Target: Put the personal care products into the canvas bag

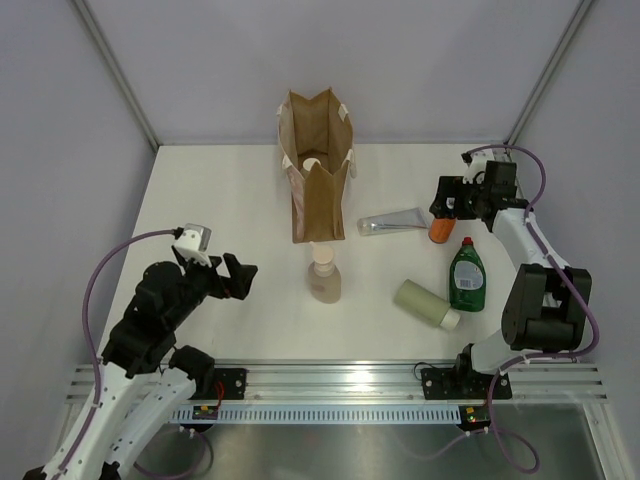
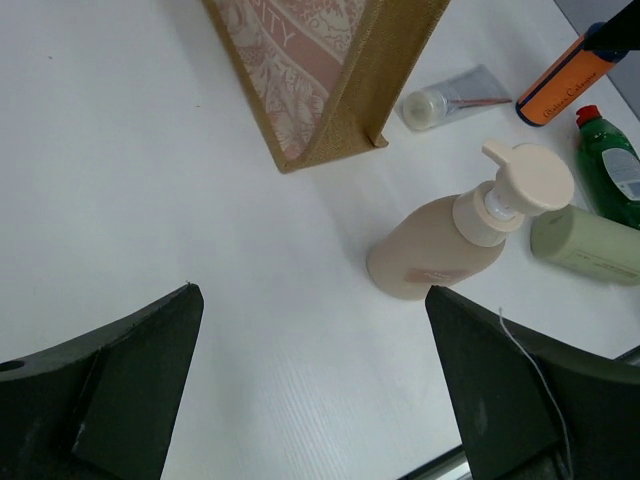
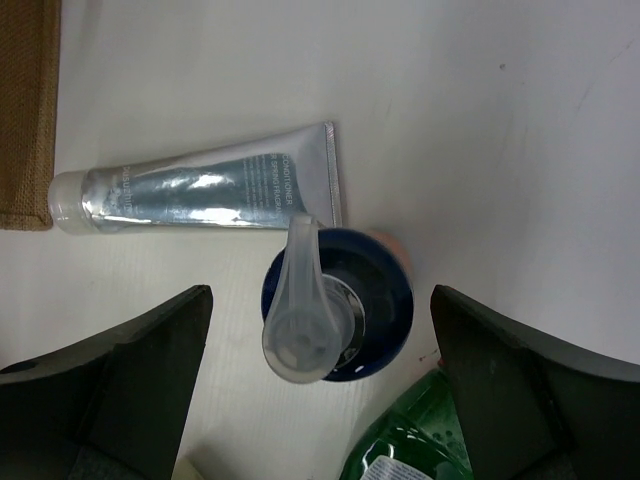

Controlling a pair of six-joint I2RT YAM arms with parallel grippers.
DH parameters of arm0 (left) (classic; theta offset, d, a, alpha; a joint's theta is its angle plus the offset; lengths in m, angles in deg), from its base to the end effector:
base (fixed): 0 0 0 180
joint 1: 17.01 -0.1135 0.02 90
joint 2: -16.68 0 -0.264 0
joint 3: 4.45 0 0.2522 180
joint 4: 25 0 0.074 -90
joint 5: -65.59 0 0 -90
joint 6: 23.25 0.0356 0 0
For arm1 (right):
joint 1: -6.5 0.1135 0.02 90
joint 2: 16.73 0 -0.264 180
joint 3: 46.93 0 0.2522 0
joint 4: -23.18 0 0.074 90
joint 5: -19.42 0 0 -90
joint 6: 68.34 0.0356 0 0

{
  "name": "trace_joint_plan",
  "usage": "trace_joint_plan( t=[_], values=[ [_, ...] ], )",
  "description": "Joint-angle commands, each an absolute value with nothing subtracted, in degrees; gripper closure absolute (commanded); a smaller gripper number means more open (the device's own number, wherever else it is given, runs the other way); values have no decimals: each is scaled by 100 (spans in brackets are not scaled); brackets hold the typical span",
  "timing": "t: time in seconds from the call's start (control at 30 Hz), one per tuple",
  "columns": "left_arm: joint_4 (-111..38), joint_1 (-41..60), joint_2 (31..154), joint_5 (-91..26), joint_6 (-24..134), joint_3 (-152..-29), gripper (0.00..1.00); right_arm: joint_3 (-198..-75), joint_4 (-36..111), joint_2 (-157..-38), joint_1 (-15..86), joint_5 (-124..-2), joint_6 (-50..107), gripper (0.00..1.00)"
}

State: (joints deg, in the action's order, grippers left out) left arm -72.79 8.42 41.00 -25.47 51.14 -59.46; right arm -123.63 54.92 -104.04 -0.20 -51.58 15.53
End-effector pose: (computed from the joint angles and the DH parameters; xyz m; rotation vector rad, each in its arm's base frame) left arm 0.0910 -0.0440 0.3187 0.1756 1.8928 -0.5086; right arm 0.3341 -0.0276 0.2582 -0.1564 2.2698 0.2654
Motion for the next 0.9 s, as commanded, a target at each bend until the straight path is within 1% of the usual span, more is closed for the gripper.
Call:
trace_joint_plan(
  t=[0.0, 0.13, 0.23, 0.33, 0.4, 0.47, 0.57, 0.6, 0.63, 0.7, 0.73, 0.8, 0.83, 0.87],
  values=[
    [-7067, 839, 3936, -2546, 5225, -5785, 1, -12634, 5074, -10532, 78, -5397, 1639, 1],
    [-6944, 830, 3840, -2775, 5199, -5688, 1, -12617, 5030, -10664, 219, -5730, 1709, 1],
    [-6874, 830, 3761, -2924, 5207, -5653, 1, -12634, 5012, -10770, 245, -5958, 1805, 4],
    [-6821, 830, 3638, -3135, 5146, -5627, 1, -12643, 5021, -10823, 237, -6091, 1850, 12],
    [-6672, 830, 3576, -3345, 5015, -5565, 1, -12643, 5039, -10823, 237, -6161, 1911, 21],
    [-6471, 830, 3532, -3382, 4655, -5521, 1, -12652, 5074, -10796, 237, -6188, 1938, 26],
    [-6215, 839, 3567, -3469, 4163, -5495, 1, -12626, 5065, -10735, 237, -6145, 1938, 40],
    [-6127, 839, 3593, -3635, 4075, -5495, 1, -12617, 5074, -10709, 237, -6118, 1938, 47],
    [-6022, 830, 3619, -3724, 3952, -5486, 1, -12625, 5091, -10682, 237, -6013, 1938, 52],
    [-5680, 830, 3760, -4135, 3793, -5486, 1, -12625, 5126, -10533, 237, -5925, 1929, 60],
    [-5374, 830, 3821, -4285, 3653, -5477, 1, -12634, 5187, -10472, 237, -5820, 1929, 69],
    [-5082, 848, 4057, -4671, 3521, -5512, 1, -12626, 5258, -10208, 237, -5671, 1912, 76],
    [-4915, 848, 4163, -4743, 3433, -5564, 1, -12617, 5345, -10103, 237, -5617, 1911, 85],
    [-4861, 874, 4260, -4814, 3432, -5722, 1, -12617, 5381, -9876, 210, -5556, 1946, 91]
  ],
)
